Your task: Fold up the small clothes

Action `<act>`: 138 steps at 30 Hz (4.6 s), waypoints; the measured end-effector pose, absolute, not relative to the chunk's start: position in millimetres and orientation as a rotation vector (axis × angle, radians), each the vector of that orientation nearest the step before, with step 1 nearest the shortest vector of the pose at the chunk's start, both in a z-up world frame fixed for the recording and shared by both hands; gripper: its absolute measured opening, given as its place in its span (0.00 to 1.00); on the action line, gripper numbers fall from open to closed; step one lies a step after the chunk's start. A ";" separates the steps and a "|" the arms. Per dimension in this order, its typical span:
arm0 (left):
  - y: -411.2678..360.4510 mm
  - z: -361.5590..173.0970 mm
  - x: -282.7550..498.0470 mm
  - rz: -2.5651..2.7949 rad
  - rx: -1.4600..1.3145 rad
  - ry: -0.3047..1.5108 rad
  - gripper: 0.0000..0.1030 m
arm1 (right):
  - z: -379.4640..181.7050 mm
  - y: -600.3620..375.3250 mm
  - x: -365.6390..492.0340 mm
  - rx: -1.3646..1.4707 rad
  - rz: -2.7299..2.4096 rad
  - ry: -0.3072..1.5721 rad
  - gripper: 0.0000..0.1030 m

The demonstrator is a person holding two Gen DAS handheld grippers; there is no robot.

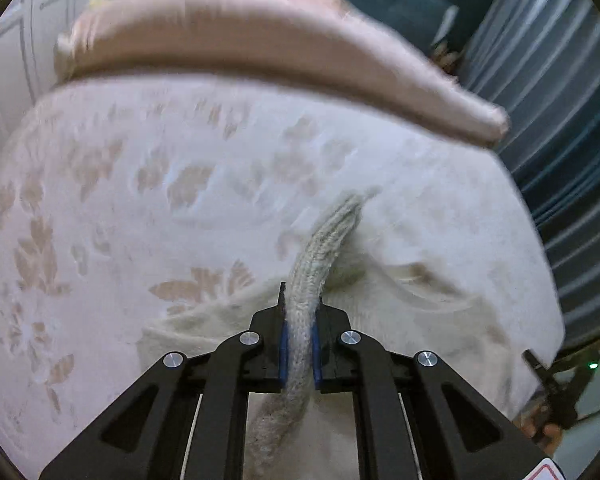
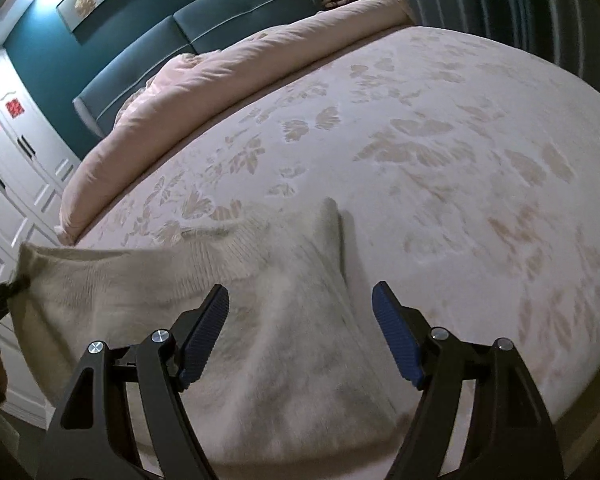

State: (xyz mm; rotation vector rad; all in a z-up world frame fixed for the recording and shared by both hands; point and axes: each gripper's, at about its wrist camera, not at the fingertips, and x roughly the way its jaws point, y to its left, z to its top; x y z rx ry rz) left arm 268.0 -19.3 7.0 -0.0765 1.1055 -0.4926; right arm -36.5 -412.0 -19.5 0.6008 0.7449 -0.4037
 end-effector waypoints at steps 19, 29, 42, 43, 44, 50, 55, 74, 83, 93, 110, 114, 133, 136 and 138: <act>21.9 -38.7 255.4 -0.356 -0.195 1.124 0.07 | 45.6 -431.2 26.9 0.490 -0.230 0.527 0.08; 30.7 -86.7 245.7 -0.271 -0.211 1.210 0.16 | -64.9 -433.0 87.5 0.280 -0.460 1.009 0.18; 124.0 -107.4 149.1 -0.178 -0.510 1.292 0.86 | -70.5 -420.8 -89.4 0.606 -0.498 0.940 0.71; 118.8 -110.8 143.1 -0.172 -0.485 1.287 0.86 | -74.7 -418.2 -92.4 0.625 -0.486 0.938 0.71; 114.3 -110.2 140.7 -0.168 -0.453 1.266 0.87 | -78.1 -415.6 -95.3 0.656 -0.469 0.935 0.71; 80.7 -110.4 140.8 -0.204 -0.333 1.285 0.89 | -87.7 -408.8 -73.4 0.802 -0.390 0.886 0.79; 79.8 -104.4 141.6 -0.254 -0.408 1.358 0.65 | -87.2 -414.1 -47.8 0.895 -0.382 0.879 0.70; 158.8 -84.7 -13.2 -0.358 -0.377 1.529 0.23 | -46.3 -370.4 -165.6 0.776 -0.249 1.050 0.18; 169.4 -40.7 17.8 -0.258 -0.424 1.283 0.52 | -15.6 -368.5 -179.1 0.547 -0.436 0.948 0.66; 87.9 -97.9 114.7 -0.293 -0.452 1.286 0.74 | -58.7 -368.5 -41.8 0.485 -0.384 0.944 0.73; 113.7 -108.0 124.0 -0.215 -0.292 1.254 0.14 | -88.3 -395.7 -57.9 0.503 -0.413 0.966 0.13; 116.8 -69.3 103.1 -0.227 -0.320 1.179 0.13 | -41.5 -380.3 -67.8 0.461 -0.501 0.875 0.23; 97.7 -90.8 9.5 -0.363 -0.208 1.313 0.26 | -63.5 -243.1 -109.4 0.316 -0.077 1.120 0.19; 108.4 -96.8 9.7 -0.352 -0.300 1.333 0.19 | -64.6 -310.5 -143.0 0.382 -0.353 1.151 0.14; 100.2 -95.7 10.8 -0.340 -0.282 1.332 0.19 | -60.5 -329.0 -150.6 0.505 -0.355 1.123 0.04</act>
